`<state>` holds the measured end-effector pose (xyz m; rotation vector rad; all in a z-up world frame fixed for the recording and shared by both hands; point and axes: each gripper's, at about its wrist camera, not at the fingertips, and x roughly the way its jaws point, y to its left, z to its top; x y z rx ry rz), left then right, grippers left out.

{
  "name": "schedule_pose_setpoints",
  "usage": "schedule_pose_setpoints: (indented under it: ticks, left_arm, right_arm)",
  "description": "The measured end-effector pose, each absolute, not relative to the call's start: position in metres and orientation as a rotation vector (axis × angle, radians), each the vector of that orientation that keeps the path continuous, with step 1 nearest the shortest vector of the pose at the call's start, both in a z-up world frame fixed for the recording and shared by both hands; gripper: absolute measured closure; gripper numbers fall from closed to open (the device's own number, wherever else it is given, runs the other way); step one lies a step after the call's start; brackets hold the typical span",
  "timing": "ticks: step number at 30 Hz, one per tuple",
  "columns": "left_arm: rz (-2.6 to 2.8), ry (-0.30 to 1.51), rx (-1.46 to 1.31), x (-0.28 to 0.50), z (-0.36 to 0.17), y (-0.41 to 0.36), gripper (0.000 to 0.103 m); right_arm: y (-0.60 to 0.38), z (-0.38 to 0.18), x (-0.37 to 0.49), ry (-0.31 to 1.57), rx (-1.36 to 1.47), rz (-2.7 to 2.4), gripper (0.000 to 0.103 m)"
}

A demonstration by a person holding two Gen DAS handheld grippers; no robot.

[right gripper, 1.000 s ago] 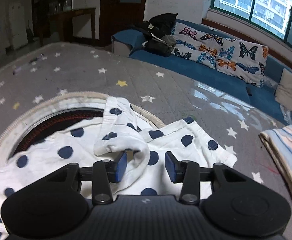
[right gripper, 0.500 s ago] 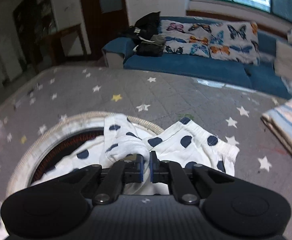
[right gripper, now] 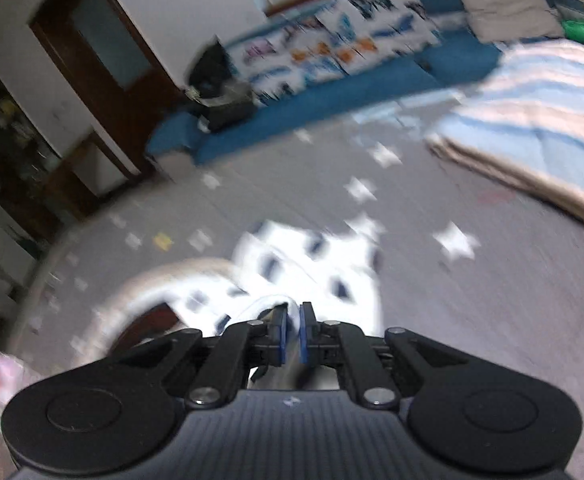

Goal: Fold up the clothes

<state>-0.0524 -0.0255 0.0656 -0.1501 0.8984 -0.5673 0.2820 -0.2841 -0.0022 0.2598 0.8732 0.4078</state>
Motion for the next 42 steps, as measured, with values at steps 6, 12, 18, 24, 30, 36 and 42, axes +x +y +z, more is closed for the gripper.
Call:
schedule_pose_setpoints:
  ticks: [6, 12, 18, 24, 30, 36, 42]
  left_arm:
    - [-0.609, 0.939, -0.128, -0.061, 0.058, -0.038, 0.096]
    - [-0.611, 0.956, -0.129, -0.062, 0.055, -0.038, 0.096]
    - [-0.615, 0.963, -0.128, -0.063, 0.053, -0.04, 0.096]
    - [-0.628, 0.96, -0.141, -0.064, 0.055, -0.037, 0.096]
    - [-0.634, 0.973, -0.15, -0.066, 0.051, -0.036, 0.096]
    - [-0.645, 0.987, -0.148, -0.063, 0.047, -0.038, 0.096]
    - [-0.666, 0.998, -0.125, -0.063, 0.043, -0.045, 0.096]
  right_arm:
    - [-0.265, -0.009, 0.261, 0.825, -0.046, 0.439, 0.08]
    - [-0.224, -0.004, 0.238, 0.681, -0.412, 0.508, 0.069]
    - [-0.216, -0.006, 0.242, 0.631, -0.425, 0.507, 0.089]
    - [-0.257, 0.01, 0.268, 0.692, -0.078, 0.457, 0.094]
    - [-0.276, -0.004, 0.279, 0.796, -0.057, 0.347, 0.076]
    - [-0.268, 0.0, 0.26, 0.727, -0.274, 0.37, 0.056]
    - [-0.258, 0.012, 0.248, 0.686, -0.319, 0.448, 0.045]
